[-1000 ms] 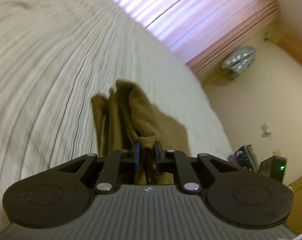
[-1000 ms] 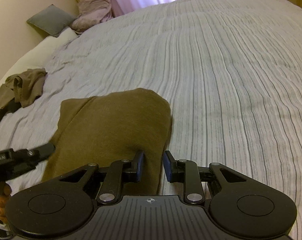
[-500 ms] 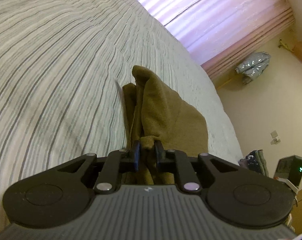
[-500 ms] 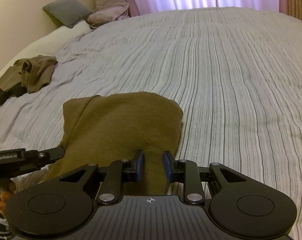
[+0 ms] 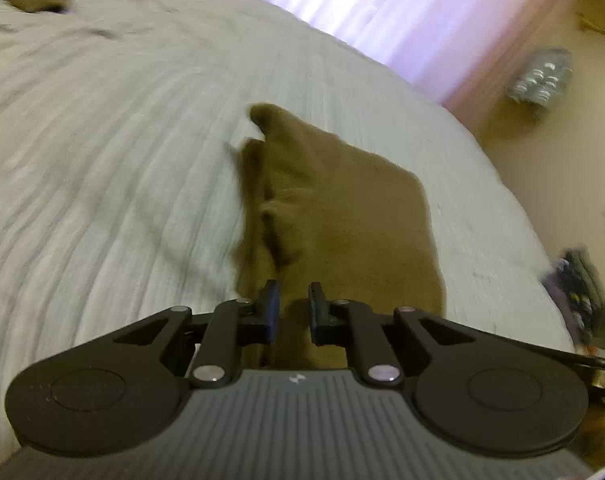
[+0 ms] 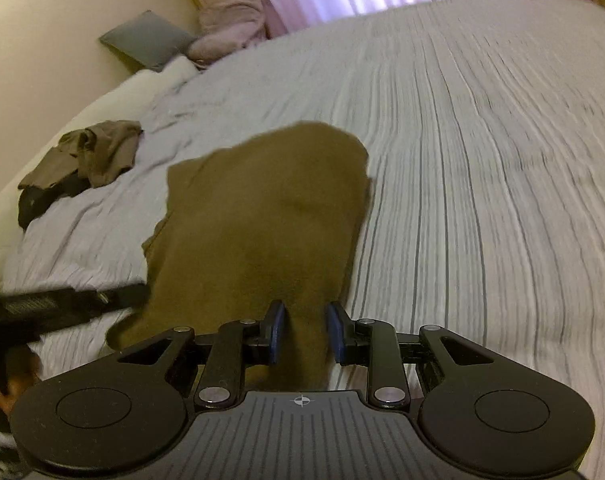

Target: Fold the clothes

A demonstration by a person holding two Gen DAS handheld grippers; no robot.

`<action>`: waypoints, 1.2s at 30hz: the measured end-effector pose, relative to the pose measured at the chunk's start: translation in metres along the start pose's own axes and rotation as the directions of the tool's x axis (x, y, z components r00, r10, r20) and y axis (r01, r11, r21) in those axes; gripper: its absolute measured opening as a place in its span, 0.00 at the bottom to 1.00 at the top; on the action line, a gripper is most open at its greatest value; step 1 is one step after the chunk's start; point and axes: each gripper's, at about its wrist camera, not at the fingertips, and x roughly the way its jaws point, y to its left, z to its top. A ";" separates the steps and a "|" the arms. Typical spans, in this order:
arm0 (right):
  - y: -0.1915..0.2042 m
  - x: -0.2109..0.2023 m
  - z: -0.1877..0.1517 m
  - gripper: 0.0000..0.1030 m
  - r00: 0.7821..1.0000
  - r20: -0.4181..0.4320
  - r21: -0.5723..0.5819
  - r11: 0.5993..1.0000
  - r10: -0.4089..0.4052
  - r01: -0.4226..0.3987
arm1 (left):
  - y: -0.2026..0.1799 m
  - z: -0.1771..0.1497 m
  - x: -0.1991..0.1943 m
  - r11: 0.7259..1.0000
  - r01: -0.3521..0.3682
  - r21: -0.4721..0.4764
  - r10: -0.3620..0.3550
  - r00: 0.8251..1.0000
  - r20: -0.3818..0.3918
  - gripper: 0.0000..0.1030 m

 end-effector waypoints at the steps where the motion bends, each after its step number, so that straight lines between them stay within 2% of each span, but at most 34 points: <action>1: 0.000 -0.005 0.001 0.27 1.000 0.011 0.012 1.000 0.006 -0.006 | 0.000 -0.004 -0.011 0.999 0.020 -0.029 -0.020 1.000 0.024 0.16; 3: -0.007 -0.019 0.000 0.27 0.998 0.047 0.030 0.999 0.033 -0.034 | -0.001 -0.014 -0.032 0.993 0.068 -0.095 -0.063 0.996 0.057 0.34; 6: -0.029 -0.029 -0.007 0.28 0.999 0.041 0.129 0.991 0.020 -0.025 | -0.004 -0.033 -0.042 0.970 0.135 -0.200 -0.127 0.990 0.053 0.40; 7: -0.036 -0.033 -0.010 0.31 0.999 0.038 0.162 0.987 0.016 -0.022 | -0.003 -0.042 -0.041 0.960 0.150 -0.238 -0.141 0.989 0.054 0.41; 8: -0.044 -0.036 -0.012 0.53 0.999 0.036 0.195 0.981 0.012 -0.018 | -0.001 -0.050 -0.036 0.947 0.147 -0.284 -0.138 0.989 0.051 0.41; 10: -0.058 -0.043 -0.017 0.82 0.999 0.034 0.258 0.966 0.005 -0.013 | 0.005 -0.065 -0.026 0.913 0.143 -0.381 -0.135 0.990 0.049 0.41; 12: -0.069 -0.052 -0.022 0.82 0.998 0.055 0.303 0.953 0.009 -0.025 | 0.012 -0.074 -0.015 0.873 0.151 -0.464 -0.137 0.988 0.064 0.41; 14: -0.076 -0.058 -0.023 0.82 0.998 0.058 0.324 0.945 0.028 -0.045 | 0.017 -0.078 -0.005 0.844 0.156 -0.512 -0.126 0.988 0.092 0.42; 18: -0.089 -0.067 -0.024 0.82 0.997 0.067 0.359 0.931 0.041 -0.062 | 0.024 -0.082 0.016 0.813 0.136 -0.566 -0.090 0.990 0.108 0.43; 19: -0.092 -0.068 -0.025 0.82 0.997 0.068 0.367 0.928 0.040 -0.063 | 0.027 -0.083 0.018 0.804 0.139 -0.578 -0.084 0.989 0.121 0.41; 20: -0.094 -0.069 -0.026 0.82 0.997 0.070 0.374 0.925 0.040 -0.063 | 0.029 -0.083 0.021 0.802 0.143 -0.580 -0.080 0.988 0.134 0.35; 22: -0.093 -0.068 -0.025 0.82 0.997 0.068 0.370 0.927 0.038 -0.060 | 0.032 -0.076 0.022 0.828 0.158 -0.538 -0.088 0.984 0.154 0.08; 24: -0.092 -0.066 -0.023 0.82 0.997 0.063 0.355 0.933 0.035 -0.055 | 0.034 -0.063 0.016 0.861 0.179 -0.475 -0.111 0.979 0.169 0.06; 27: -0.091 -0.060 -0.018 0.82 0.998 0.056 0.328 0.943 0.041 -0.057 | 0.044 -0.039 -0.003 0.891 0.206 -0.404 -0.128 0.969 0.212 0.06; 30: -0.093 -0.054 -0.010 0.82 0.997 0.057 0.314 0.946 0.057 -0.073 | 0.063 -0.012 -0.030 0.936 0.148 -0.319 -0.070 0.968 0.242 0.05; 32: -0.098 -0.051 -0.004 0.82 0.996 0.058 0.311 0.947 0.069 -0.084 | 0.076 0.000 -0.042 0.958 0.099 -0.267 -0.040 0.975 0.220 0.06; 34: -0.103 -0.047 0.002 0.82 0.994 0.056 0.315 0.943 0.096 -0.109 | 0.091 0.006 -0.046 0.967 0.071 -0.244 -0.033 0.988 0.153 0.07; 36: -0.109 -0.041 0.007 0.82 0.988 0.050 0.327 0.933 0.145 -0.154 | 0.111 0.000 -0.041 0.952 0.081 -0.296 -0.045 0.991 0.127 0.09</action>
